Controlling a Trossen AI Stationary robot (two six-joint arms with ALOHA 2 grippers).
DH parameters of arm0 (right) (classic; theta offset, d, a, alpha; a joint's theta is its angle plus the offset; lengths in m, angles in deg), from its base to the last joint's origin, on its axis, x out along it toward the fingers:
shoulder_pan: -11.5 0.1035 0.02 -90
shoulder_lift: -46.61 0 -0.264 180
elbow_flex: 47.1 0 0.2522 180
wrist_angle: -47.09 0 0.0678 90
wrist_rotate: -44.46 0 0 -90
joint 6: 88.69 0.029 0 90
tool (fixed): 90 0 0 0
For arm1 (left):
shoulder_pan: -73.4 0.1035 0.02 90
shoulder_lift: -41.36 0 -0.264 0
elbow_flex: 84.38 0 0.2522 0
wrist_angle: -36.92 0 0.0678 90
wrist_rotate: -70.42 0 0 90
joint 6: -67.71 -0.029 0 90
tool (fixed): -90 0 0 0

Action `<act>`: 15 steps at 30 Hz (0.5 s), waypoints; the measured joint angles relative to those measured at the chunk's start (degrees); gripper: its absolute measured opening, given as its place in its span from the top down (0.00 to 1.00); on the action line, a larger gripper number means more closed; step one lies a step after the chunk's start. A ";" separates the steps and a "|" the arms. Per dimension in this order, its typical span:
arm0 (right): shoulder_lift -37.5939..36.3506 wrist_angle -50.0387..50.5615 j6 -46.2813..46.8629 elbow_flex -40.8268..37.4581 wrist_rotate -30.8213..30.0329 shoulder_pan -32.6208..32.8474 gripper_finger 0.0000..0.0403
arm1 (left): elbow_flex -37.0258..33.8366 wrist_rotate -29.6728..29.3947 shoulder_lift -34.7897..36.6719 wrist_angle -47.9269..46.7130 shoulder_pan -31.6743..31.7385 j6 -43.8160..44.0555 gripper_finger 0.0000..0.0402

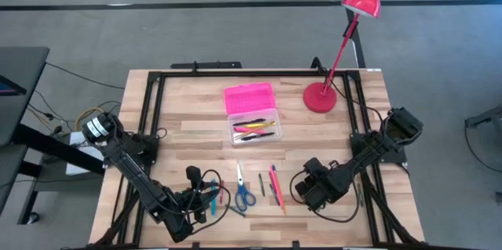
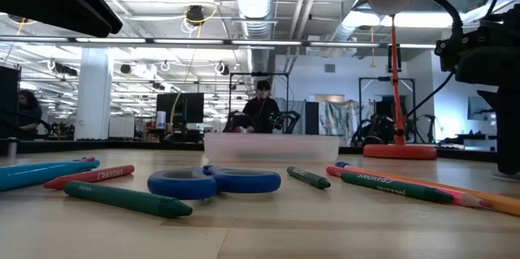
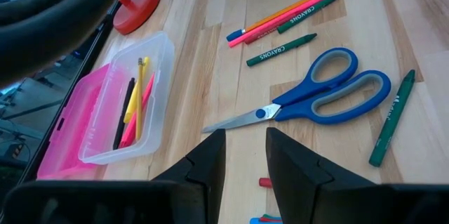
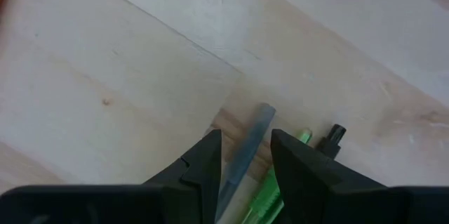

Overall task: Pick & place school supplies into a supply box
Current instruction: Put the gray pen into the pink supply box

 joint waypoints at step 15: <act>-0.02 -0.89 0.04 0.00 2.04 0.00 0.80 | 0.00 0.62 0.02 -0.01 0.00 0.17 0.76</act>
